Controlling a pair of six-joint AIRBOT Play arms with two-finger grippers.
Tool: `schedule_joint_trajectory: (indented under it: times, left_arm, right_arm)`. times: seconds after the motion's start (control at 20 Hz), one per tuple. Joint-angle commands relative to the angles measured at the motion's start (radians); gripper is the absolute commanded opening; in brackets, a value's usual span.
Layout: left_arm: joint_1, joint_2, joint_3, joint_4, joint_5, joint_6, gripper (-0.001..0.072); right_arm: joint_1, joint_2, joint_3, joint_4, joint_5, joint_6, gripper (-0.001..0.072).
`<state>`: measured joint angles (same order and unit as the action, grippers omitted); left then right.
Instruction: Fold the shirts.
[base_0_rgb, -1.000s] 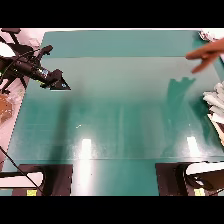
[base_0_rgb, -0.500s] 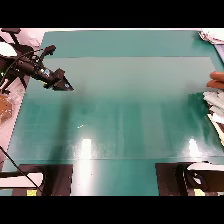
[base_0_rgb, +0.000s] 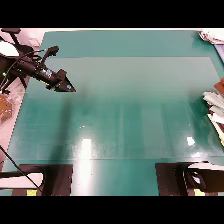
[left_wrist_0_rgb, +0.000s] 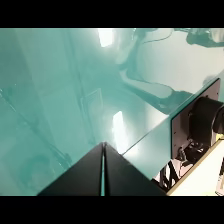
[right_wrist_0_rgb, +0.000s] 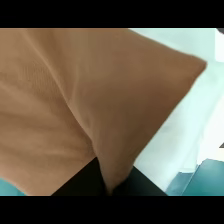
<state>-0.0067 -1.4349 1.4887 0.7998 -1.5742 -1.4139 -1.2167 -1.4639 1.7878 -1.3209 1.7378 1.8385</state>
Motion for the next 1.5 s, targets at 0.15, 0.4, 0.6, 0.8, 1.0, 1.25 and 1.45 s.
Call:
schedule_joint_trajectory:
  times: [0.15, 0.4, 0.6, 0.8, 1.0, 1.25, 1.45]
  left_arm:
    - [-0.001, 0.000, 0.000, -0.006, -0.016, 0.000, 0.0023]
    - [-0.001, 0.000, 0.001, -0.023, -0.005, 0.000, 0.0023]
    - [-0.001, 0.007, 0.003, -0.085, 0.033, 0.037, 0.0023]
    - [-0.001, 0.098, 0.005, -0.106, 0.236, 0.100, 0.0023]
    - [-0.001, 0.174, 0.055, -0.138, 0.330, 0.166, 0.0023]
    - [-0.001, 0.181, 0.097, -0.243, 0.304, 0.165, 0.0024]
    - [-0.001, 0.181, 0.097, -0.278, 0.223, 0.165, 0.0024]
  right_arm:
    - [-0.008, 0.001, -0.140, -0.032, -0.025, -0.006, 0.0111]
    - [-0.003, 0.002, -0.021, -0.182, 0.037, 0.037, 0.0711]
    - [0.045, 0.001, 0.250, -0.276, 0.060, 0.039, 0.0711]
    - [0.164, 0.045, 0.343, -0.081, -0.026, -0.002, 0.0581]
    - [0.416, 0.145, 0.146, 0.261, -0.133, -0.137, 0.0018]
    - [0.943, 0.116, 0.083, 0.349, -0.093, -0.325, 0.0018]
    - [1.292, 0.048, 0.084, 0.314, -0.181, -0.380, 0.0018]
